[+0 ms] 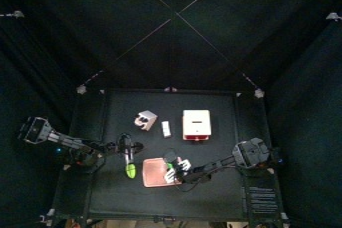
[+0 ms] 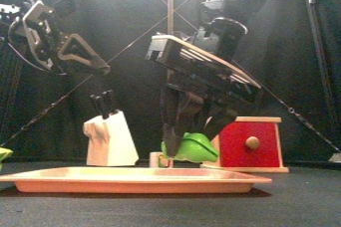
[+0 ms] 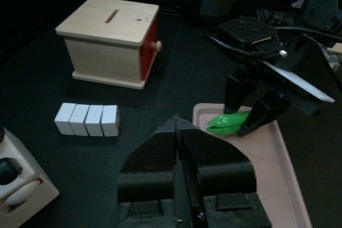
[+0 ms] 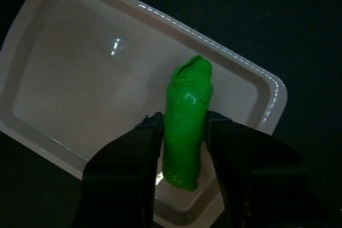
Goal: Put pea right of plate
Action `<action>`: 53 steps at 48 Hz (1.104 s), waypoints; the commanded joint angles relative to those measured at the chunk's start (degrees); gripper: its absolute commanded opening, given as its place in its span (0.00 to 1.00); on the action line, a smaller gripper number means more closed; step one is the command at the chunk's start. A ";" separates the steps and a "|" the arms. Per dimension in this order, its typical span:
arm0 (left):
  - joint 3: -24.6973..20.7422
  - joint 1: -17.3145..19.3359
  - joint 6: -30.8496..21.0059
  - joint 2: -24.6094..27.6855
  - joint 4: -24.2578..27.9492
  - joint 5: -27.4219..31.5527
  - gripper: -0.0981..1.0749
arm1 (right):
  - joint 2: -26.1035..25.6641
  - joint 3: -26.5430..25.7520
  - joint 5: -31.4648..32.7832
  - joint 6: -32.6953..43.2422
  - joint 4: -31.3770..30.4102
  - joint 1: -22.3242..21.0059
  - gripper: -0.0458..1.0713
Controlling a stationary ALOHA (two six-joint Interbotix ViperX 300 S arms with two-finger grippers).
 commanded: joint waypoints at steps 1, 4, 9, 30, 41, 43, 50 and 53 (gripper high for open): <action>-0.97 0.09 -0.09 -0.09 0.26 -0.26 0.41 | -3.96 0.44 0.00 0.09 -0.26 0.09 0.66; -0.97 0.09 -0.09 -0.09 0.26 -0.26 0.41 | -5.54 2.20 0.00 0.26 0.18 0.09 0.67; -0.88 0.09 -0.09 -0.09 0.26 -0.26 0.41 | -8.35 5.01 0.00 0.62 0.35 0.09 0.67; -0.62 0.00 -0.18 -0.09 -0.53 -0.09 0.41 | -21.27 22.59 0.00 25.58 -1.85 6.94 0.66; -0.26 -0.18 -0.18 -0.09 -1.05 -0.09 0.41 | -23.20 26.81 1.93 39.90 -3.08 13.01 0.66; -0.26 -0.26 -0.18 -0.09 -1.14 0.00 0.41 | -23.20 27.16 2.29 41.13 -3.69 13.45 0.66; -0.26 -0.18 -0.18 -0.09 -1.23 0.00 0.41 | -22.76 27.86 2.46 42.89 -4.92 13.80 0.66; -0.26 -0.18 -0.18 -0.09 -1.23 -0.09 0.41 | -22.41 27.86 2.64 42.98 -5.19 13.80 0.67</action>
